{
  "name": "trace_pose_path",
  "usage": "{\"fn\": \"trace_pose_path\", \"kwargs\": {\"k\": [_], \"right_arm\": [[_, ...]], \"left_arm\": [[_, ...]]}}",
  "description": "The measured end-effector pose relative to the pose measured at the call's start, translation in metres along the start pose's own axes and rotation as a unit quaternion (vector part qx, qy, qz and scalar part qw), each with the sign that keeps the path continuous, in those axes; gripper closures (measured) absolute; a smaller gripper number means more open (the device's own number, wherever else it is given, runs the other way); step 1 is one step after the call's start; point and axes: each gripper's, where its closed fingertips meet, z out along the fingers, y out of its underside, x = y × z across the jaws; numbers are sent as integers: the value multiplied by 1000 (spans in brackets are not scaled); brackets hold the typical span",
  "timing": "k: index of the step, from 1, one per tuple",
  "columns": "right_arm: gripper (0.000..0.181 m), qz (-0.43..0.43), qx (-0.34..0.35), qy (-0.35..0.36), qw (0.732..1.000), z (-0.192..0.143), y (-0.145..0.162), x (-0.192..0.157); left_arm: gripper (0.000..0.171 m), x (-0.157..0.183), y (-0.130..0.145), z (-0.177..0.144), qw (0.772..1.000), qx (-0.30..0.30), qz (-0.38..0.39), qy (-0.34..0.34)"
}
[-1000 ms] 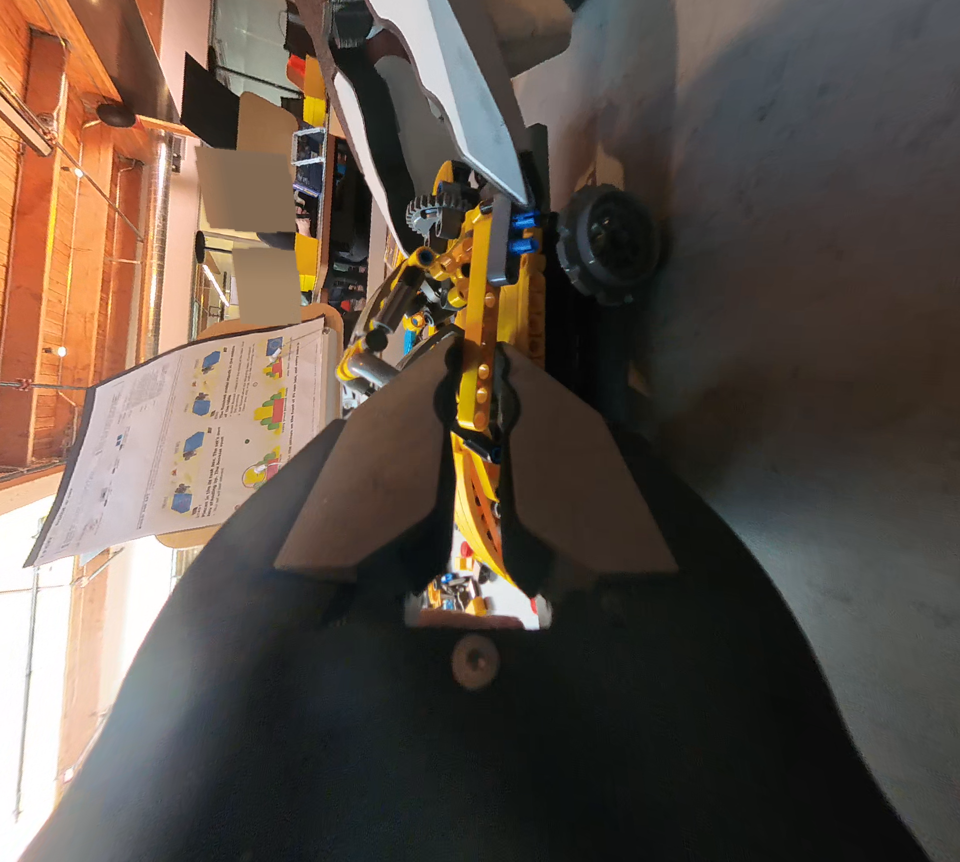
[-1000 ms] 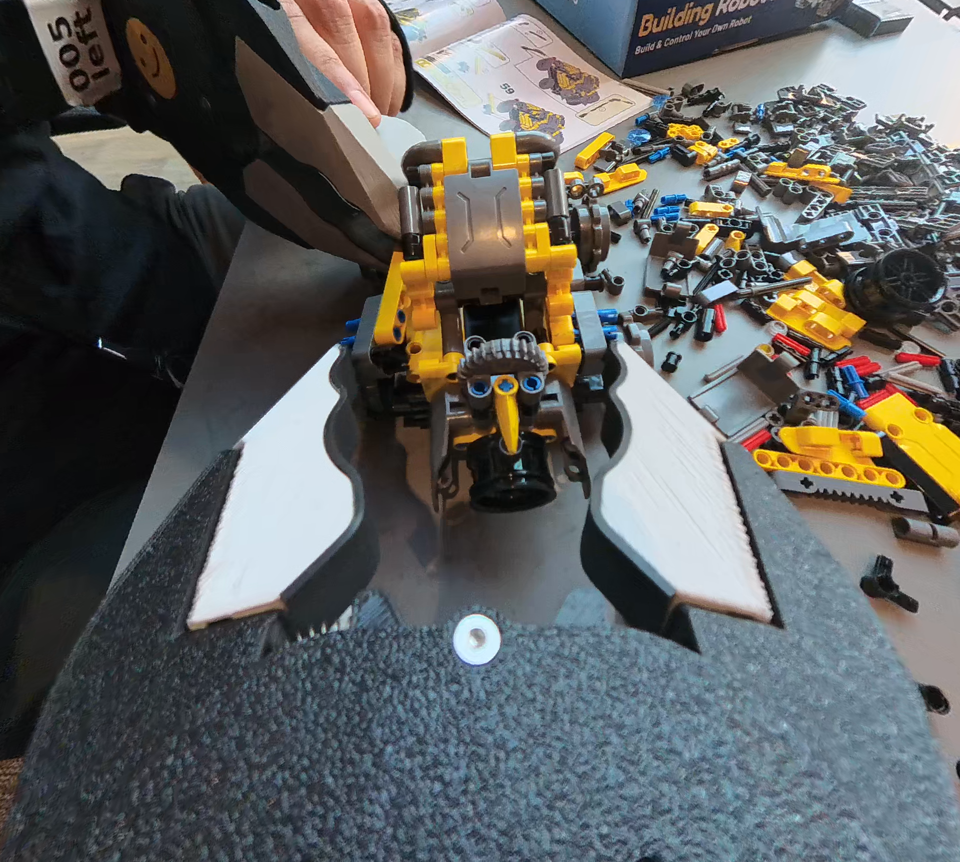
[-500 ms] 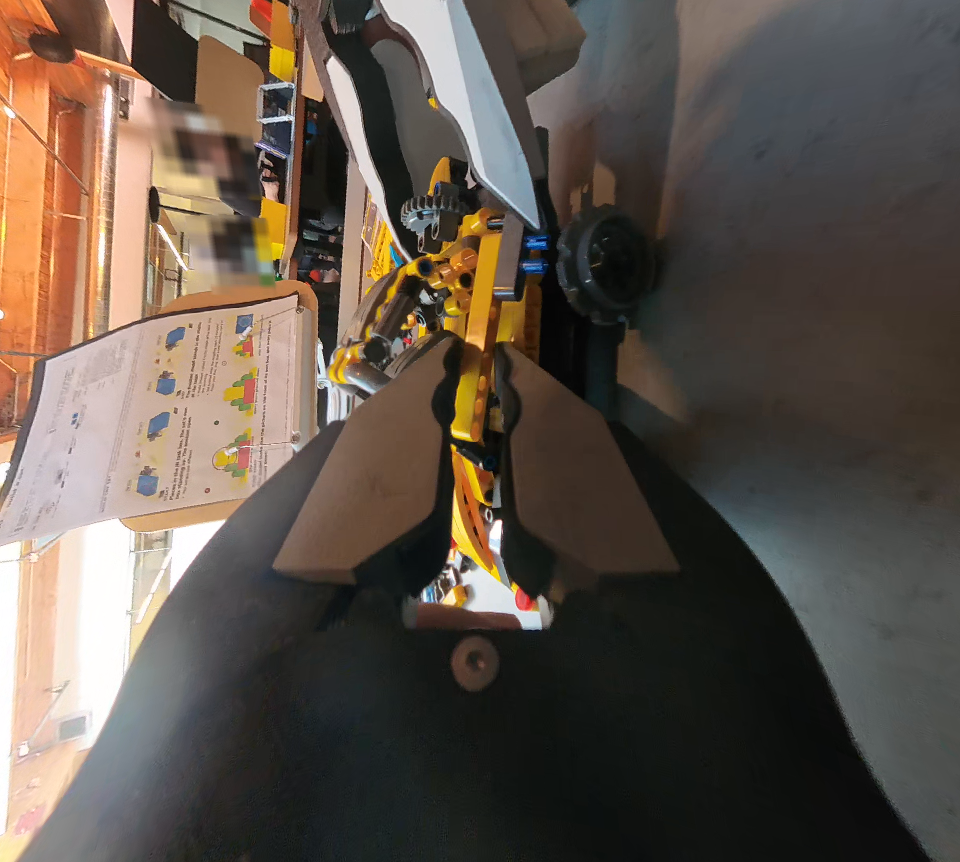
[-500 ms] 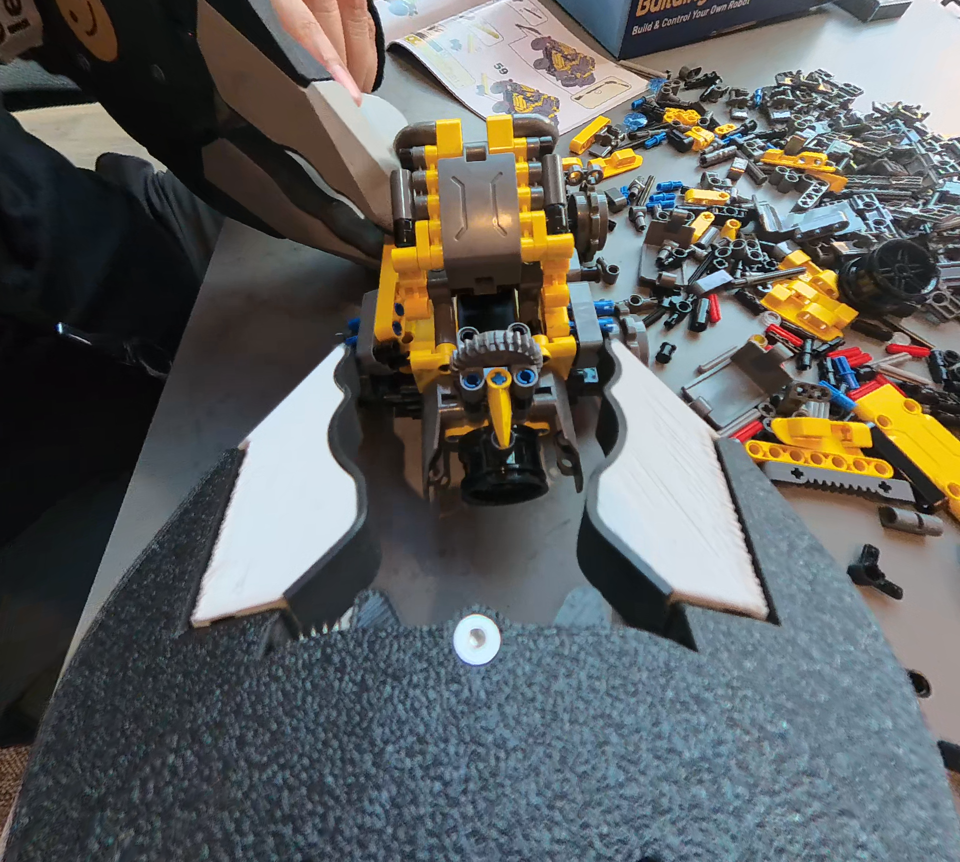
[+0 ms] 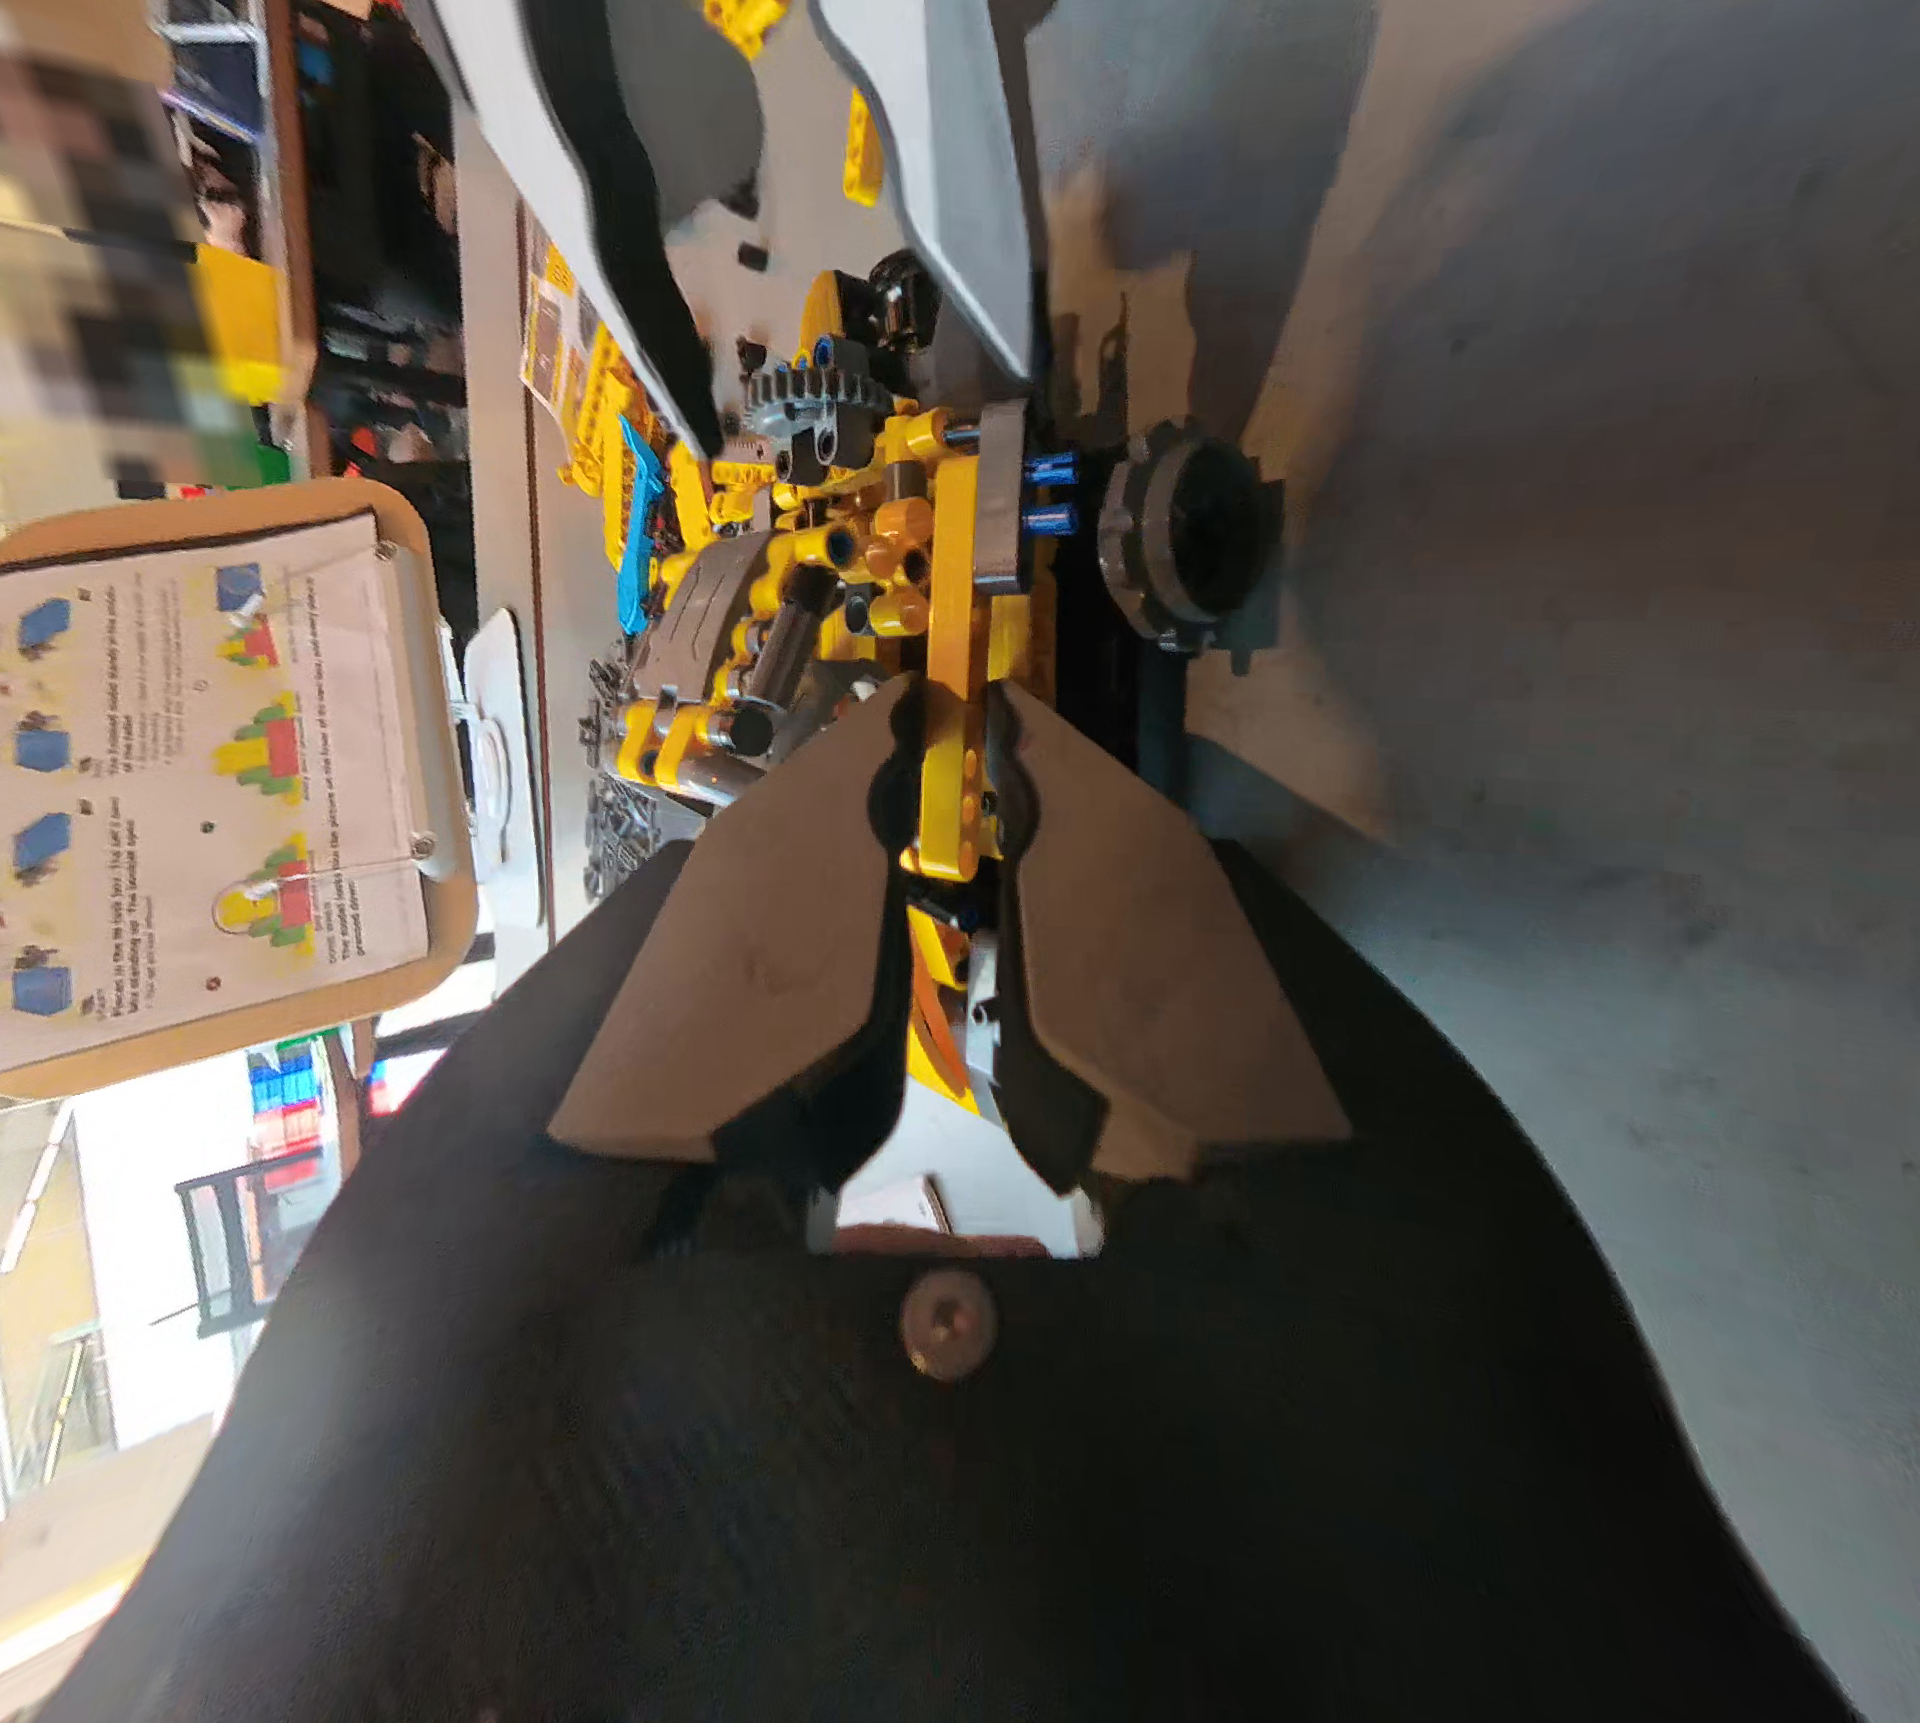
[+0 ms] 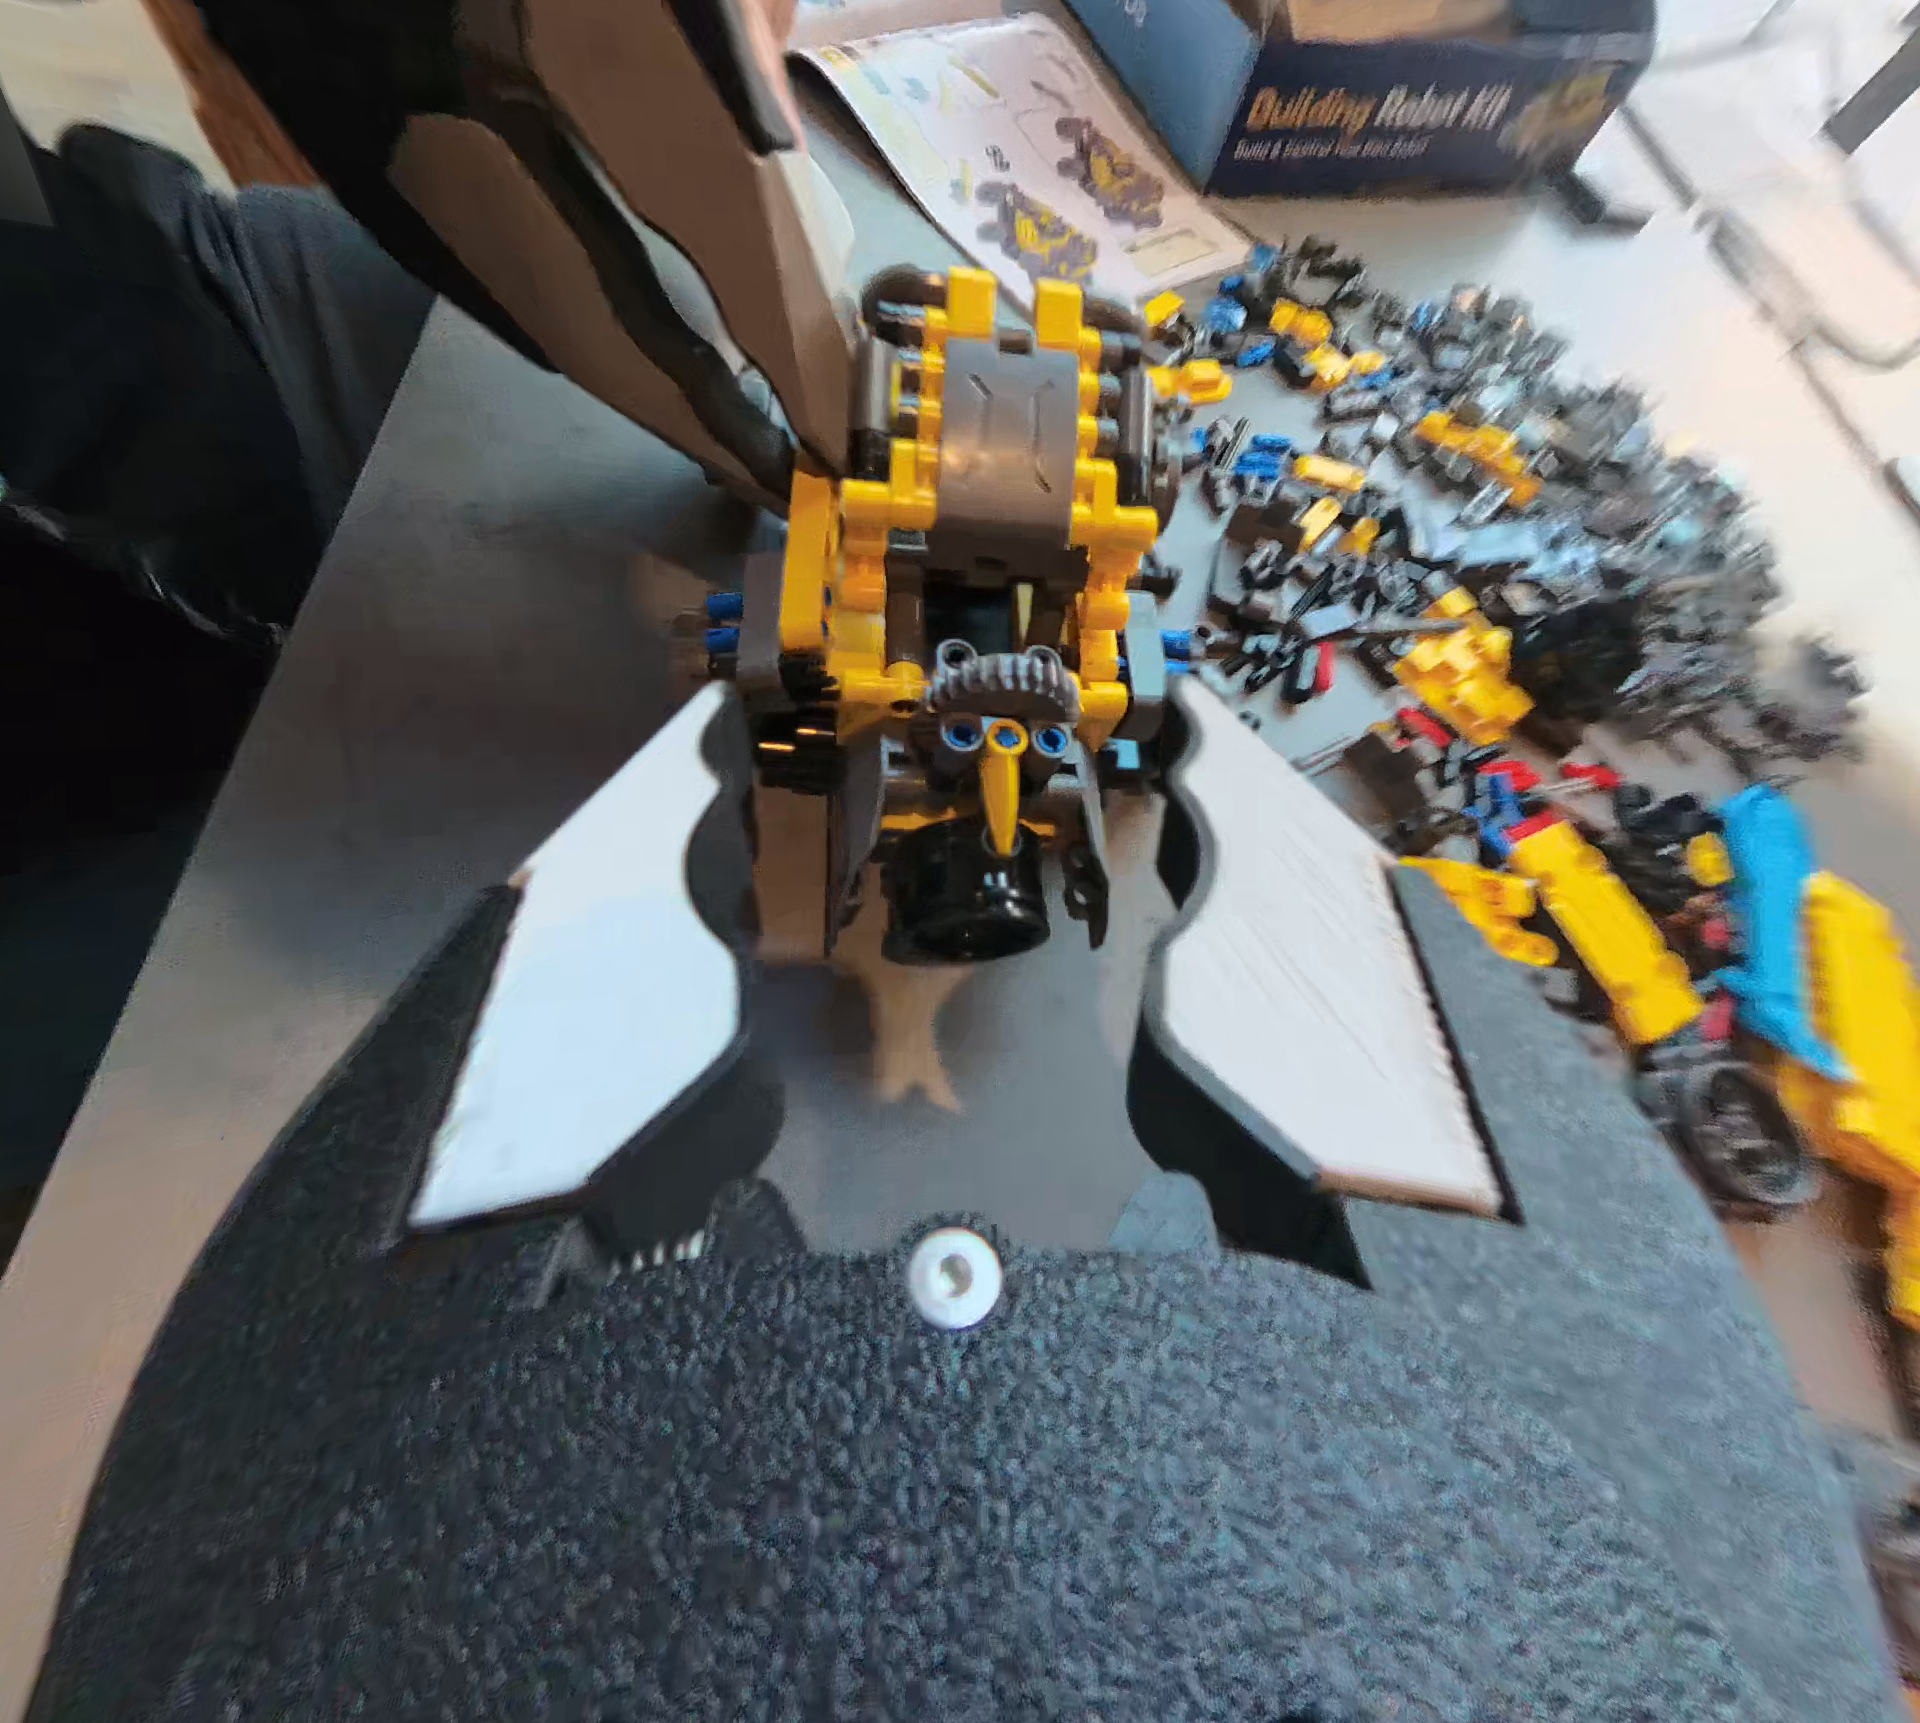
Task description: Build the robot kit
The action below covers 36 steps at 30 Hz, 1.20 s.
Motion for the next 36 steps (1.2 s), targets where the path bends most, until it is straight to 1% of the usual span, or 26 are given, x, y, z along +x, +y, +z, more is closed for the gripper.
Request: {"fn": "trace_pose_path", "kwargs": {"k": [2, 4, 5, 7, 8, 9, 11, 12, 17, 19, 21, 23, 26, 27, 30, 32, 33, 36], "right_arm": [[127, -56, 22, 4, 998, -12, -14, -10], [143, -78, 45, -20, 996, -16, -24, -26], [145, -81, 37, -32, 995, -14, -22, -32], [144, -85, 1, -41, 996, -5, -8, -36], [144, -87, -15, -43, 995, -2, -2, -37], [140, -86, -16, -44, 995, -1, -1, -37], [155, -85, -5, -57, 995, -3, -4, -42], [160, -87, -4, -52, 995, -3, -5, -40], [172, -85, -4, -56, 995, -5, -5, -40], [175, -85, -18, -50, 995, -2, 0, -38], [174, -85, -28, -48, 995, 0, 5, -37], [174, -79, -24, -49, 995, -1, 4, -36], [172, -72, -23, -49, 996, -1, 4, -34], [168, -74, -25, -46, 996, -1, 4, -34], [165, -75, -31, -49, 995, 1, 6, -35], [168, -77, -32, -46, 995, 1, 6, -35], [173, -79, -29, -45, 995, 1, 5, -35], [173, -70, -29, -46, 996, 1, 5, -34]], "left_arm": [[164, 2, -2, -1, 1000, 1, -13, 7], [164, 5, -5, -2, 1000, 9, -27, 14], [165, 8, -6, -2, 999, 13, -38, 27], [164, 15, -4, 1, 997, 12, -61, 56], [164, 15, -4, 2, 996, 15, -66, 55], [164, 14, -3, 2, 996, 14, -71, 55], [164, 13, -2, 2, 995, 16, -86, 56], [164, 12, -3, 2, 994, 20, -90, 55], [164, 10, -5, 3, 995, 18, -85, 51], [164, 11, -6, 4, 994, 20, -92, 60], [164, 13, -10, 2, 989, 35, -119, 78], [164, 12, -10, 2, 987, 42, -134, 85], [164, 12, -12, 1, 988, 50, -123, 83], [164, 13, -12, 1, 988, 53, -117, 83], [164, 12, -12, 1, 989, 61, -106, 80], [164, 12, -12, 1, 989, 65, -104, 77], [164, 11, -11, 2, 990, 64, -106, 74], [163, 10, -12, 2, 988, 71, -118, 72]]}}
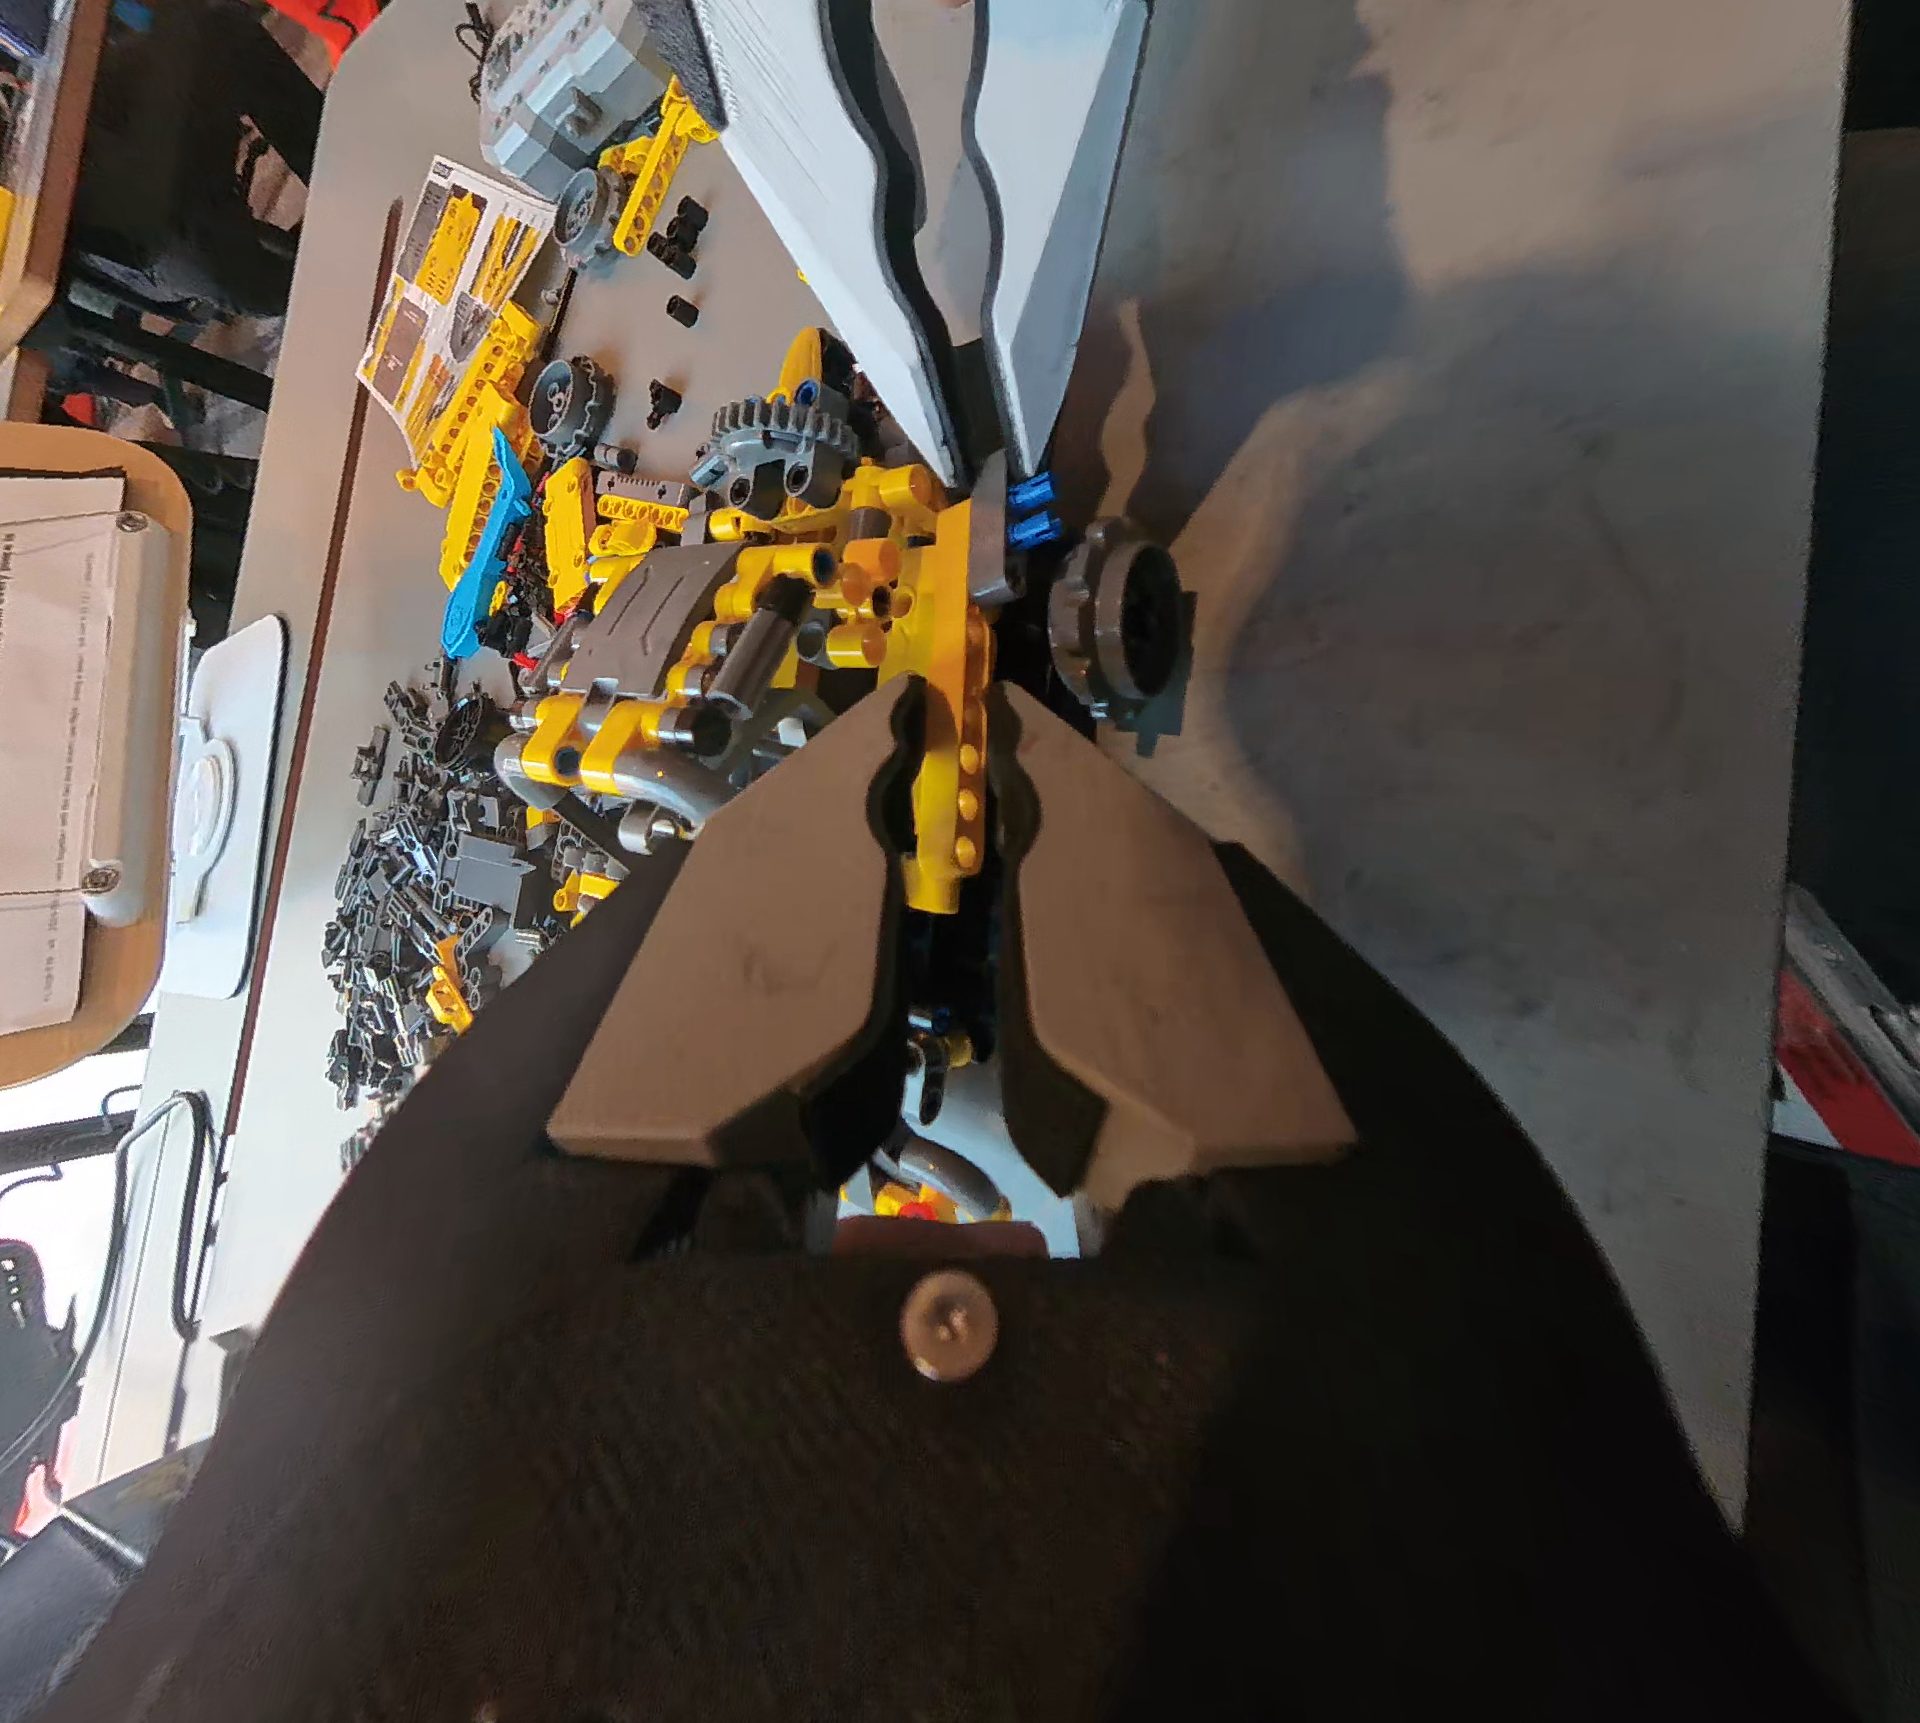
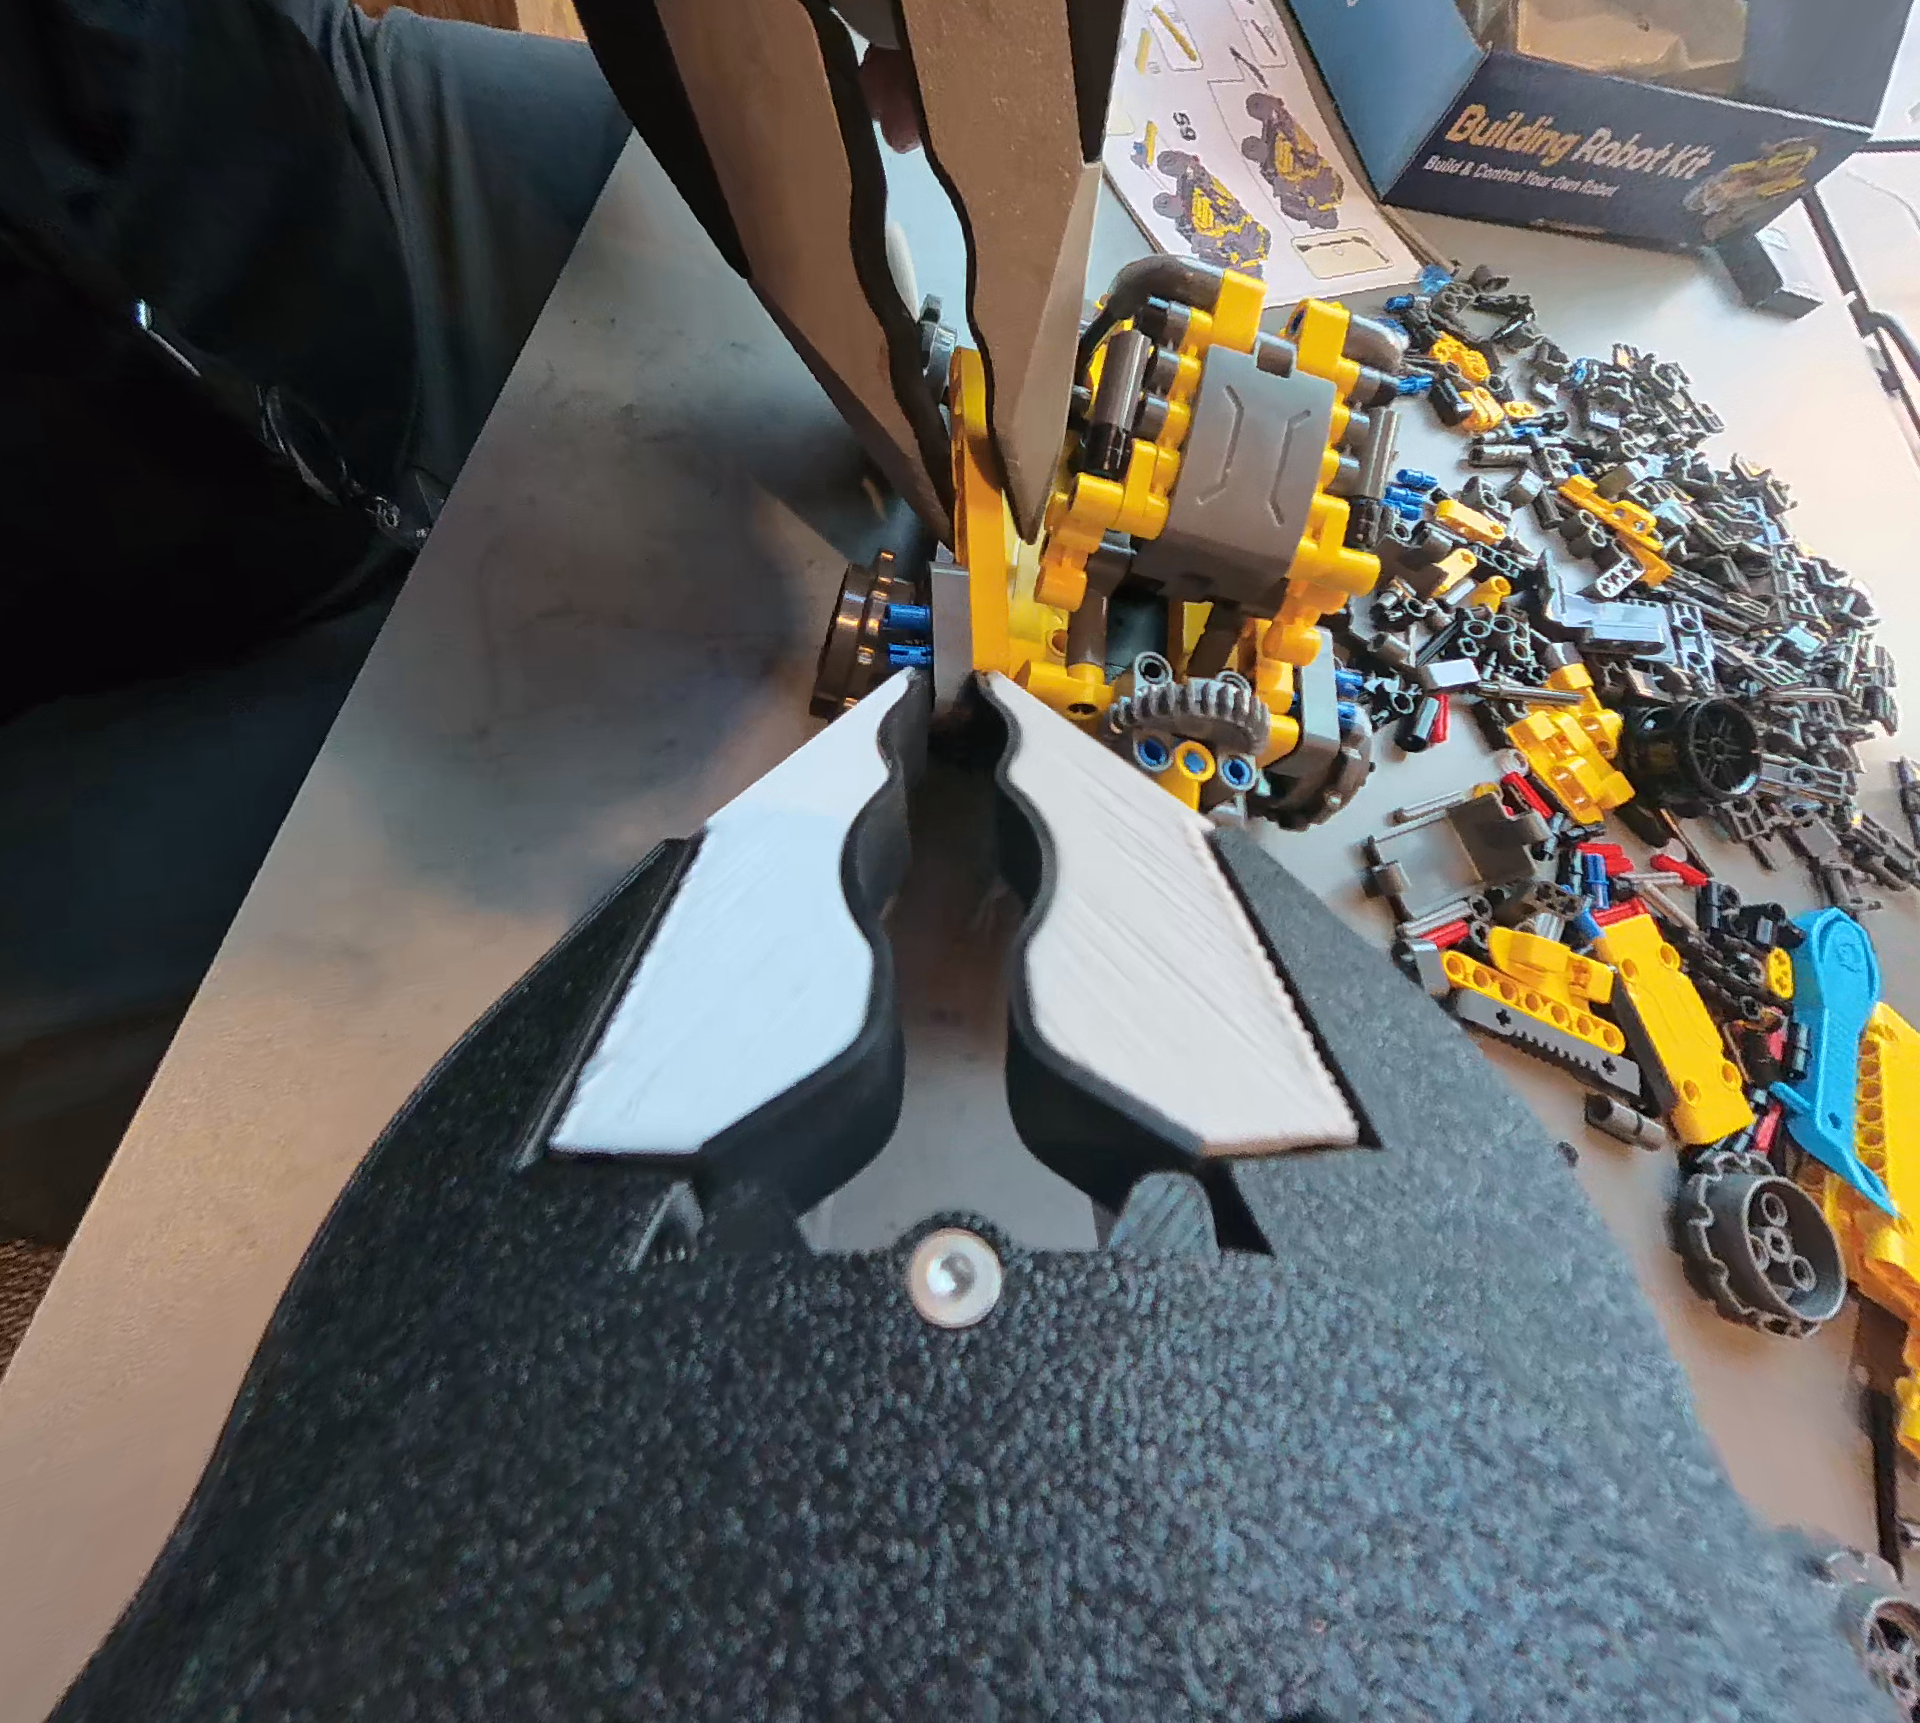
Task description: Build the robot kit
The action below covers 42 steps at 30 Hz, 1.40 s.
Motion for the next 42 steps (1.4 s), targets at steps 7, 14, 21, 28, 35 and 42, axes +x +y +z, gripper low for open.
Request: {"fn": "trace_pose_path", "kwargs": {"k": [7, 14, 21, 28, 35, 42], "right_arm": [[174, 7, -2, 0, 1000, 1, 0, 0], [174, 20, -2, -5, 1000, 1, 1, 0], [174, 47, 7, -18, 999, -1, -1, 1], [174, 60, 16, -26, 998, -2, -4, 0], [174, 71, 34, -26, 997, -6, -10, 2], [174, 73, 30, -16, 997, -6, -9, 5]], "left_arm": [[163, -1, 0, 1, 1000, 17, 7, -24], [164, 0, -2, 3, 997, 4, 59, -53], [165, -7, -2, 6, 970, -25, 205, -130], [165, -8, -3, 5, 954, -14, 252, -164], [166, -13, -16, -4, 951, 20, 239, -196], [166, -9, -14, -3, 950, 22, 242, -195]]}}
